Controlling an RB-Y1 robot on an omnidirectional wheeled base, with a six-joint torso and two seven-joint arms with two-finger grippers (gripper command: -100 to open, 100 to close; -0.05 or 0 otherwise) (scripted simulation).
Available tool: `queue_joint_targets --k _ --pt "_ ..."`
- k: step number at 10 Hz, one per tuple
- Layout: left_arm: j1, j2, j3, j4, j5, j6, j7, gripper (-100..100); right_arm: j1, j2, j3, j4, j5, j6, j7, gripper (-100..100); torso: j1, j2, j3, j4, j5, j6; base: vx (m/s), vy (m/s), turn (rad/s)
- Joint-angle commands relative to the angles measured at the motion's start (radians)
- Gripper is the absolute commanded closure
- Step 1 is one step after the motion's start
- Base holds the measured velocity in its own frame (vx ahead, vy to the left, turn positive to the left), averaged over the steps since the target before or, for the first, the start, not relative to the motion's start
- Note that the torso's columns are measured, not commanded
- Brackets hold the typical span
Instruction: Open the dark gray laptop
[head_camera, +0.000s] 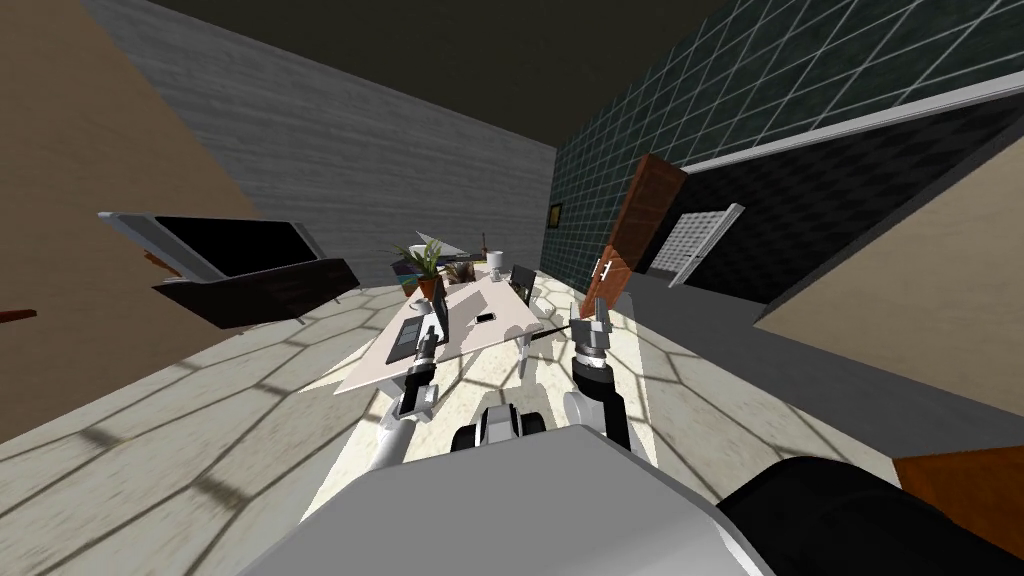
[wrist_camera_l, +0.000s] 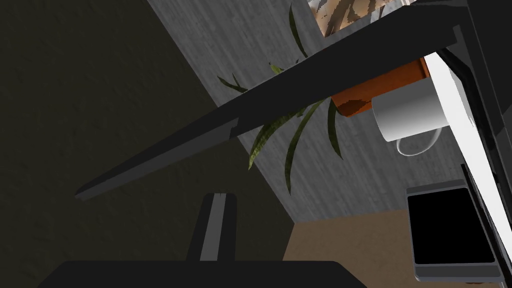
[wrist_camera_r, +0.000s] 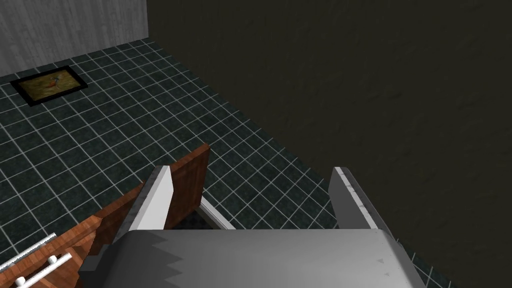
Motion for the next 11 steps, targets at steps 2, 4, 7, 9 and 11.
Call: queue_joint_targets --k 2,4,7,9,11 --pt "0.101 0.007 -0.059 -0.091 -0.014 -0.001 0.045 100 0.000 0.000 0.000 0.000 0.000 0.000 0.000 0 0.002 -0.001 -0.001 0.000 0.000 0.000 0.118 -0.028 0.204" --pt "0.153 0.012 -0.099 -0.147 -0.024 -0.001 0.073 100 0.000 0.000 0.000 0.000 0.000 0.000 0.000 0 0.002 0.004 0.002 0.001 0.001 0.001 0.075 -0.020 0.084" --pt "0.238 0.017 -0.139 -0.231 -0.034 -0.001 0.102 100 0.000 0.000 0.000 0.000 0.000 0.000 0.000 0 0.000 0.000 0.000 0.000 0.000 0.000 0.102 -0.043 0.155" --pt "0.284 0.022 -0.180 -0.275 -0.044 -0.001 0.131 100 0.000 0.000 0.000 0.000 0.000 0.000 0.000 0 0.003 0.004 0.002 0.001 0.001 0.001 0.057 -0.023 0.094" --pt "0.317 0.022 -0.180 -0.305 -0.044 -0.001 0.131 100 0.000 0.000 0.000 0.000 0.000 0.000 0.000 0 0.001 0.002 0.001 0.000 0.000 0.001 0.067 -0.037 0.064"
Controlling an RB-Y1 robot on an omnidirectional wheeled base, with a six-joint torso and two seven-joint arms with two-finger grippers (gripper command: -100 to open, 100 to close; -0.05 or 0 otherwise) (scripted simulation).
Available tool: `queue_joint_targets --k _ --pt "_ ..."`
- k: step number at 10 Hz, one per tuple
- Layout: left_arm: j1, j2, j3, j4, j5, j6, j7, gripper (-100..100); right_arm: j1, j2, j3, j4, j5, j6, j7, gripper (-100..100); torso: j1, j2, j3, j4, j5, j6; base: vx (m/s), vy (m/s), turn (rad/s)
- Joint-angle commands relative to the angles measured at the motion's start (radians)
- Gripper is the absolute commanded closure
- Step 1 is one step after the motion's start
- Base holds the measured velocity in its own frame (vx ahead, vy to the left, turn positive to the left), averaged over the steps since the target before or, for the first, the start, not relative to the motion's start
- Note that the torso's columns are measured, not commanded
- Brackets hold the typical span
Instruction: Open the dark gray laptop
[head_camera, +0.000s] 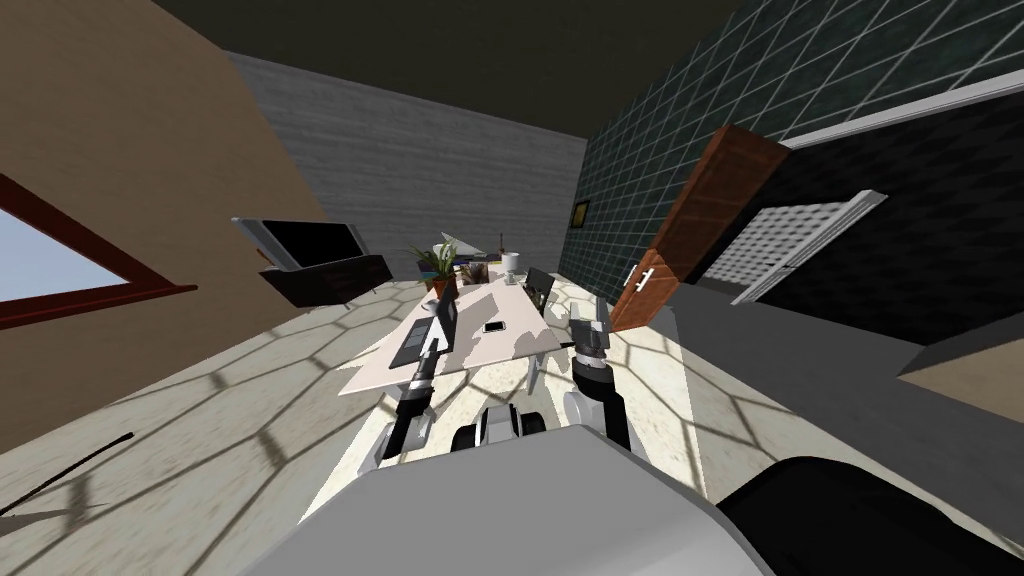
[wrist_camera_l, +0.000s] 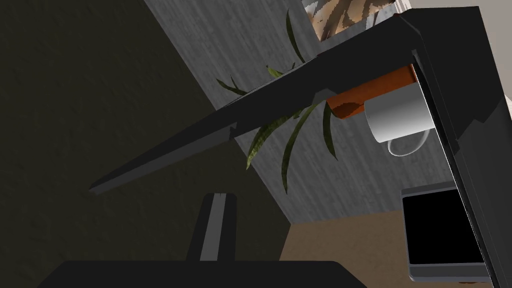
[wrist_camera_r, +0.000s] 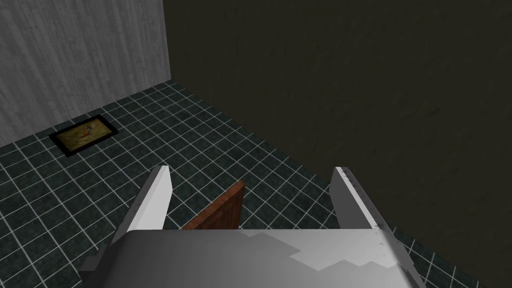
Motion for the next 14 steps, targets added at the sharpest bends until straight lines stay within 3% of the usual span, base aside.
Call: queue_joint_targets --k 1,2,3,4,5,6,8,12,14 --pt "0.071 0.009 -0.046 -0.076 -0.011 0.005 0.038 100 0.000 0.000 0.000 0.000 0.000 0.000 0.000 0 0.001 0.001 0.001 0.000 0.000 0.000 0.078 -0.027 0.177" --pt "0.098 0.009 -0.046 -0.100 -0.011 0.005 0.038 100 0.000 0.000 0.000 0.000 0.000 0.000 0.000 0 0.001 0.000 0.000 0.000 0.000 -0.001 0.083 -0.043 0.140" --pt "0.140 0.014 -0.086 -0.148 -0.020 0.005 0.066 100 0.000 0.000 0.000 0.000 0.000 0.000 0.000 0 0.001 -0.001 0.000 0.000 0.000 0.000 0.109 -0.055 0.235" --pt "0.160 0.014 -0.086 -0.164 -0.020 0.005 0.066 100 0.000 0.000 0.000 0.000 0.000 0.000 0.000 0 0.000 -0.002 -0.001 0.000 0.000 0.000 0.110 -0.059 0.130" --pt "0.141 0.016 -0.078 -0.142 -0.018 0.000 0.064 100 0.000 0.000 0.000 0.000 0.000 0.000 0.000 0 0.000 -0.001 -0.001 0.000 0.000 0.000 0.044 -0.027 0.013" --pt "0.142 0.045 -0.075 -0.143 -0.016 0.000 0.062 -100 0.000 0.000 0.000 0.000 0.000 0.000 0.000 0 0.002 0.003 0.002 0.001 0.001 0.000 0.013 -0.019 0.001" --pt "0.121 0.061 -0.043 -0.121 -0.004 0.004 0.038 -100 0.000 0.000 0.000 0.000 0.000 0.000 0.000 0 0.001 0.003 0.002 0.001 0.000 0.000 0.011 -0.072 0.018" --pt "0.104 -0.019 -0.022 -0.103 0.005 0.009 0.023 -100 0.000 0.000 0.000 0.000 0.000 0.000 0.000 0 0.004 0.000 0.000 0.000 0.001 0.000 0.017 -0.072 0.011" --pt "0.091 -0.005 -0.020 -0.122 0.005 0.041 0.028 -100 0.000 0.000 0.000 0.000 0.000 0.000 0.000 0 0.004 0.001 0.001 0.000 0.001 0.000 0.008 -0.003 -0.001"
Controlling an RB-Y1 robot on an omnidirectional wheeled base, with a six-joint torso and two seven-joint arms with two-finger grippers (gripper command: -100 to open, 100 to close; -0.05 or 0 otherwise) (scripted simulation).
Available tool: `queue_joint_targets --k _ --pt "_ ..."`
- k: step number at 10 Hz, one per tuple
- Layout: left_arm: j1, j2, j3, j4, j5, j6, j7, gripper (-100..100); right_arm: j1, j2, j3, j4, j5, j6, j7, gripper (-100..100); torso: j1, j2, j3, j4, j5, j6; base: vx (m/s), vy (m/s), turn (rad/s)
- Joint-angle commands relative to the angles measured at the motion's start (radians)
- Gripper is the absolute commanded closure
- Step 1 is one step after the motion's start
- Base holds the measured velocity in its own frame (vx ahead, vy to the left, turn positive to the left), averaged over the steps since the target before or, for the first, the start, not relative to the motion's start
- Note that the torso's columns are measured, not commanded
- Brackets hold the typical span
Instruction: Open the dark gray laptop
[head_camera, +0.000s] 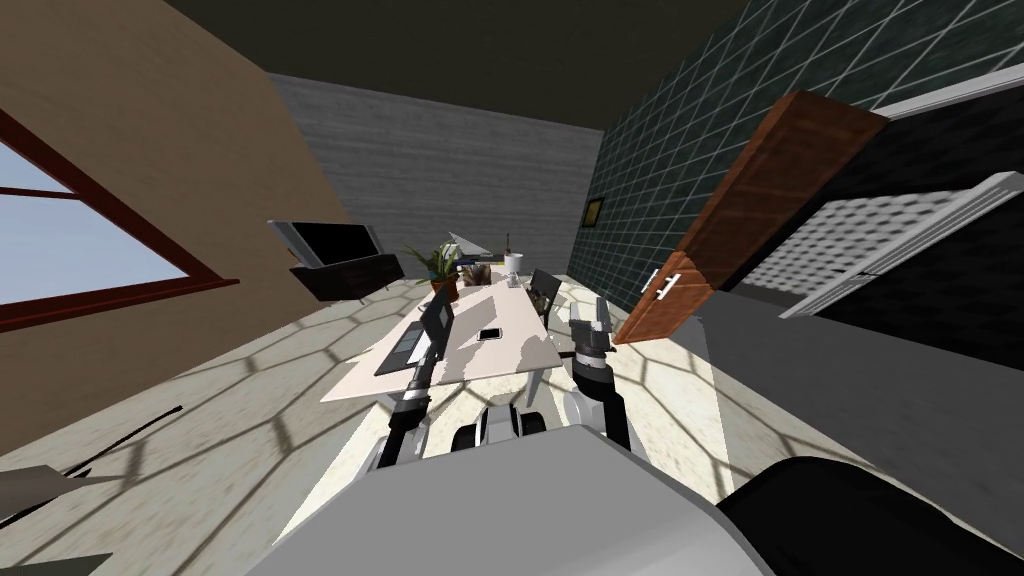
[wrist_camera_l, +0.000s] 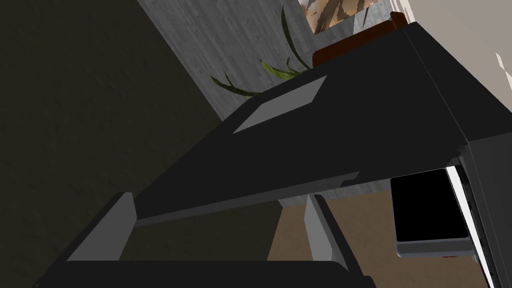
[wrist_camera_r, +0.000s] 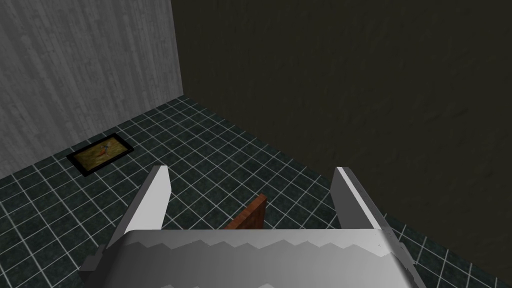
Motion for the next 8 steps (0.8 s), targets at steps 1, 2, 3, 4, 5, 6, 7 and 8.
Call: queue_joint_targets --k 1,2,3,4,5,6,7,8 --pt "-0.016 0.007 0.003 -0.024 0.000 0.039 0.006 -100 0.000 0.000 0.000 0.000 0.000 0.000 0.000 0 -0.002 -0.001 -0.001 0.000 -0.001 0.000 0.024 -0.010 -0.003" --pt "-0.026 0.011 0.005 -0.038 0.000 0.063 0.009 -100 0.000 0.000 0.000 0.000 0.000 0.000 0.000 0 -0.003 -0.002 -0.001 0.000 -0.001 0.000 0.026 -0.014 -0.002" --pt "-0.032 0.013 0.006 -0.048 0.000 0.079 0.011 -100 0.000 0.000 0.000 0.000 0.000 0.000 0.000 0 -0.004 -0.002 -0.001 -0.001 -0.001 0.000 0.025 -0.014 -0.003" --pt "-0.032 0.011 0.007 -0.032 0.001 0.062 0.008 -100 0.000 0.000 0.000 0.000 0.000 0.000 0.000 0 -0.003 -0.001 -0.001 0.000 -0.001 0.000 0.011 -0.006 -0.001" --pt "-0.013 0.005 0.002 -0.019 0.000 0.031 0.005 100 0.000 0.000 0.000 0.000 0.000 0.000 0.000 0 -0.003 0.000 0.000 0.000 -0.001 0.000 -0.016 0.011 0.005" --pt "-0.006 0.003 0.001 -0.010 0.000 0.016 0.002 100 0.000 0.000 0.000 0.000 0.000 0.000 0.000 0 -0.002 0.002 0.001 0.000 0.000 0.000 -0.017 0.018 0.000" --pt "0.000 0.000 0.000 0.000 0.000 0.000 0.000 100 0.000 0.000 0.000 0.000 0.000 0.000 0.000 0 0.000 0.002 0.002 -0.002 0.002 0.000 -0.018 0.016 -0.009" --pt "-0.008 0.005 0.003 -0.012 0.001 0.008 0.001 100 0.000 0.000 0.000 0.000 0.000 0.000 0.000 0 0.000 0.002 0.001 -0.003 0.003 -0.001 -0.006 0.006 -0.007"
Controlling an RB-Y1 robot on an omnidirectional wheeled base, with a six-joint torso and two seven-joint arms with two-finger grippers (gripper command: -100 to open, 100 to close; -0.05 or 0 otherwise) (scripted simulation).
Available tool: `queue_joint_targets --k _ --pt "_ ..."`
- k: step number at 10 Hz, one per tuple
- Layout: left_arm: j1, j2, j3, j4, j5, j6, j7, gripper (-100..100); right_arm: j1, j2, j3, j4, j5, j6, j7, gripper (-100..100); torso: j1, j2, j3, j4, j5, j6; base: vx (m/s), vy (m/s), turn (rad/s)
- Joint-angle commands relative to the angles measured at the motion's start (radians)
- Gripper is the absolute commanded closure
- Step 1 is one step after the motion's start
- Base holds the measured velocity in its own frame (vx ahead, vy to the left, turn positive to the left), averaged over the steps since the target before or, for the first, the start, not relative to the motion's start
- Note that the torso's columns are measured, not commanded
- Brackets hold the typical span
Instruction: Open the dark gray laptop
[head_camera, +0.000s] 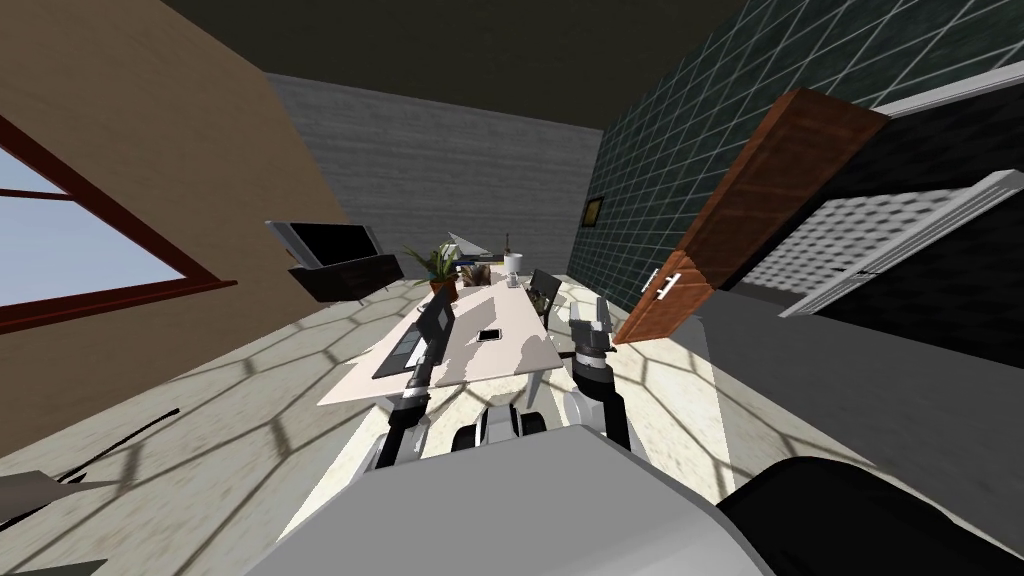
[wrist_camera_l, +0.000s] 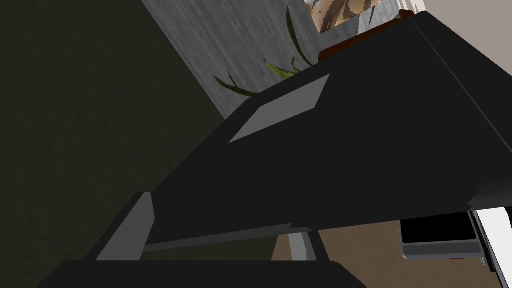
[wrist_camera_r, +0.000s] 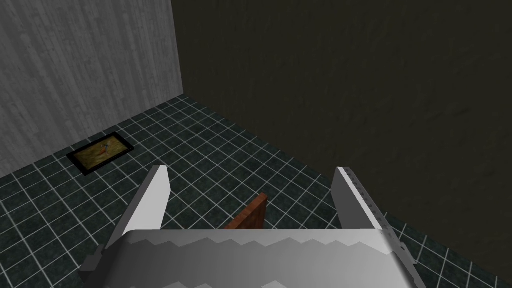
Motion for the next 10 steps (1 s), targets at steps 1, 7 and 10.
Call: queue_joint_targets --k 1,7,10 --pt "-0.013 -0.021 -0.003 0.009 0.030 0.000 0.030 100 0.000 0.000 0.000 0.000 0.000 0.000 0.000 0 -0.001 -0.002 -0.001 0.001 -0.001 0.000 -0.001 0.032 0.027" --pt "-0.058 -0.094 -0.011 0.037 0.135 0.018 0.135 100 0.000 0.000 0.000 0.000 0.000 0.000 0.000 0 -0.003 -0.009 -0.006 0.001 -0.002 0.004 -0.004 0.049 0.028" --pt "-0.065 -0.098 -0.021 0.055 0.190 0.008 0.176 100 0.000 0.000 0.000 0.000 0.000 0.000 0.000 0 -0.003 -0.005 -0.003 0.002 -0.003 0.002 0.007 0.032 0.021"
